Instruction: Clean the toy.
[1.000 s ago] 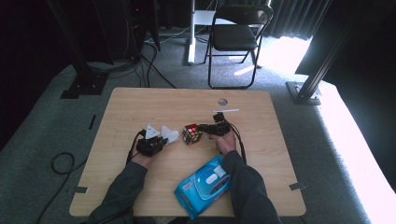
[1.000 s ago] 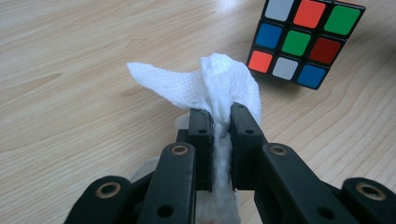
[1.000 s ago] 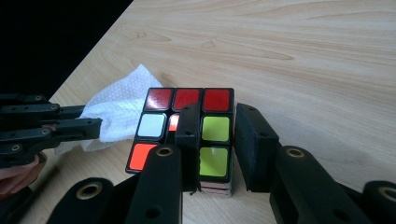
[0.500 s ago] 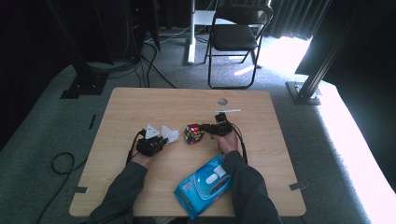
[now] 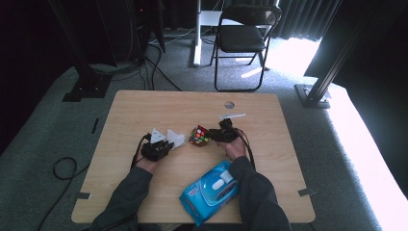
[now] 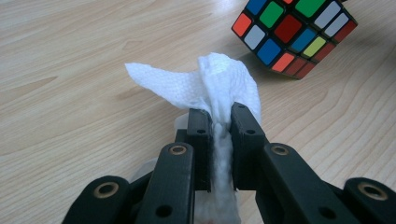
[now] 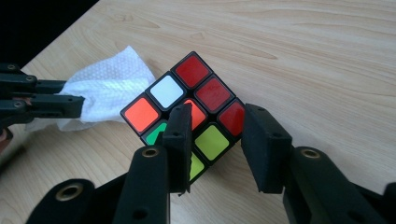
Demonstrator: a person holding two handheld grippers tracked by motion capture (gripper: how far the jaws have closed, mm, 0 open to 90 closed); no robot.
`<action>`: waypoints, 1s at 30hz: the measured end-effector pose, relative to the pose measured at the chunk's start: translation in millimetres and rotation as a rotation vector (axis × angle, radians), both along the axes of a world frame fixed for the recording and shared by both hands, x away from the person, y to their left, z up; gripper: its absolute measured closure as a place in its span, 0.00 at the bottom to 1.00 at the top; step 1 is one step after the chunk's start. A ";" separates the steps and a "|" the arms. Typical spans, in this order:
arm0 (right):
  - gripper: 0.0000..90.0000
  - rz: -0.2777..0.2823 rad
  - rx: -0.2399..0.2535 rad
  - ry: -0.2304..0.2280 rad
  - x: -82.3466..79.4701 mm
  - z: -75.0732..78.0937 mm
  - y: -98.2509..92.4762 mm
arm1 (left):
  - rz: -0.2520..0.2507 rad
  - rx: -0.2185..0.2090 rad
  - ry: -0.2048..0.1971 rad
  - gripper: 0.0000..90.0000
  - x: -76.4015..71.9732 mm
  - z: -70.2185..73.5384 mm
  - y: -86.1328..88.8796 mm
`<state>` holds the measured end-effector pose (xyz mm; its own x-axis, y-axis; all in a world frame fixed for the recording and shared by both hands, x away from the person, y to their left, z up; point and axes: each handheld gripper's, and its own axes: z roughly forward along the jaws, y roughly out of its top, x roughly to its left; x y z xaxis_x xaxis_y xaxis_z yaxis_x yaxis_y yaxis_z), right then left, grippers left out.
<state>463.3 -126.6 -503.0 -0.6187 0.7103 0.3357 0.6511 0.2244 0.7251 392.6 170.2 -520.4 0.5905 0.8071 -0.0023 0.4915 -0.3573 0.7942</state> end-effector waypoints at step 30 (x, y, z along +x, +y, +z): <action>0.23 0.179 -0.149 -0.198 -0.1 1.2 15.4 | -0.003 -0.002 -0.002 0.89 0.6 1.9 0.9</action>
<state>463.2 -111.2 -501.8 -0.7816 0.6163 0.0964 0.4408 0.4363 0.7845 393.2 171.0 -518.5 0.5929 0.8052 -0.0025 0.4889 -0.3575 0.7957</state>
